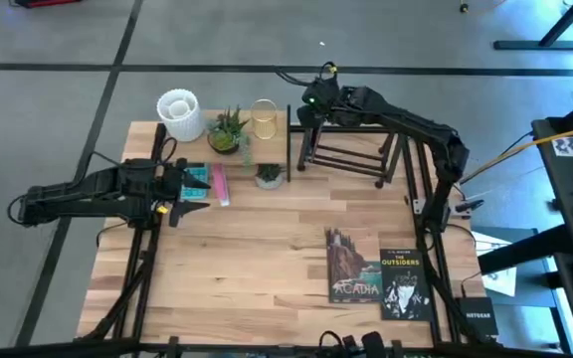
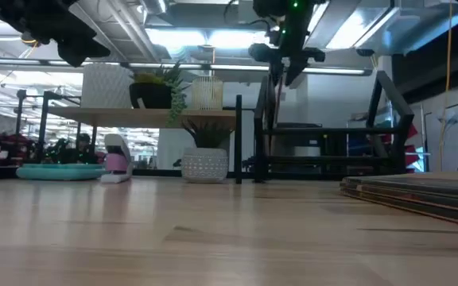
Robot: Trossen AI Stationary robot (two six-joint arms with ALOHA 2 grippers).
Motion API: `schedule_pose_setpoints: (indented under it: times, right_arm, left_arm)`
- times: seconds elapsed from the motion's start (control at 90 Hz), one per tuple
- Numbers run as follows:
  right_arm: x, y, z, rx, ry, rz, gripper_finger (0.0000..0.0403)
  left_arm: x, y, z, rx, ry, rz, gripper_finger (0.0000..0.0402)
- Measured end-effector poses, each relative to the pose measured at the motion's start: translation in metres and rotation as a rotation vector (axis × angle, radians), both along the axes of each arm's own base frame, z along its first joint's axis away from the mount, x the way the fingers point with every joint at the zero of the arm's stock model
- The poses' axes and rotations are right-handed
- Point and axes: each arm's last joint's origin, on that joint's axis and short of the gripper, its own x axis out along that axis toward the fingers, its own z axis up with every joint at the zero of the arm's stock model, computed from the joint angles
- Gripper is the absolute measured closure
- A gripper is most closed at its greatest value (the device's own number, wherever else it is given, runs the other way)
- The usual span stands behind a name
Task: Stock shelves
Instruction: Remove the purple book from the bookshelf
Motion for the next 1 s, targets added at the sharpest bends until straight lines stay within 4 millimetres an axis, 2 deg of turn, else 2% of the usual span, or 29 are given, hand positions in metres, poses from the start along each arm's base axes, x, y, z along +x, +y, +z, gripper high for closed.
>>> schedule_pose_setpoints:
  times: [0.089, 0.133, 0.267, 0.378, 0.489, 0.633, 0.733, 0.856, 1.0]
  right_arm:
    - [0.000, 0.001, 0.000, 0.000, 0.006, 0.011, 0.0364]
    - [-0.001, 0.002, 0.002, 0.009, 0.003, 0.020, 0.0384]
    - [-0.015, 0.015, 0.007, 0.093, 0.093, 0.067, 0.0393]
    - [-0.025, 0.039, 0.019, 0.154, 0.210, 0.096, 0.0397]
    - [-0.028, 0.071, 0.029, 0.234, 0.280, 0.161, 0.0399]
    - [-0.016, 0.124, 0.035, 0.385, 0.178, 0.366, 0.0400]
    - [-0.011, 0.163, 0.034, 0.512, 0.136, 0.437, 0.0400]
    - [-0.013, 0.212, 0.031, 0.669, 0.140, 0.483, 0.0401]
    - [-0.020, 0.264, 0.032, 0.870, 0.123, 0.462, 0.0401]
  left_arm:
    - [0.000, 0.000, 0.000, 0.000, 0.000, 0.000, 0.0165]
    - [0.000, 0.000, 0.000, 0.000, 0.000, 0.000, 0.0165]
    - [0.000, 0.000, 0.000, 0.000, 0.000, 0.000, 0.0165]
    - [0.000, 0.000, 0.000, 0.000, 0.000, 0.001, 0.0165]
    - [0.000, 0.000, 0.000, 0.001, 0.000, 0.001, 0.0165]
    - [0.000, 0.000, 0.000, 0.001, 0.000, 0.001, 0.0165]
    - [0.000, 0.000, 0.000, 0.002, -0.002, 0.001, 0.0165]
    - [0.000, 0.000, 0.000, 0.001, -0.002, 0.001, 0.0165]
    - [0.000, 0.000, 0.000, 0.002, -0.002, 0.001, 0.0165]
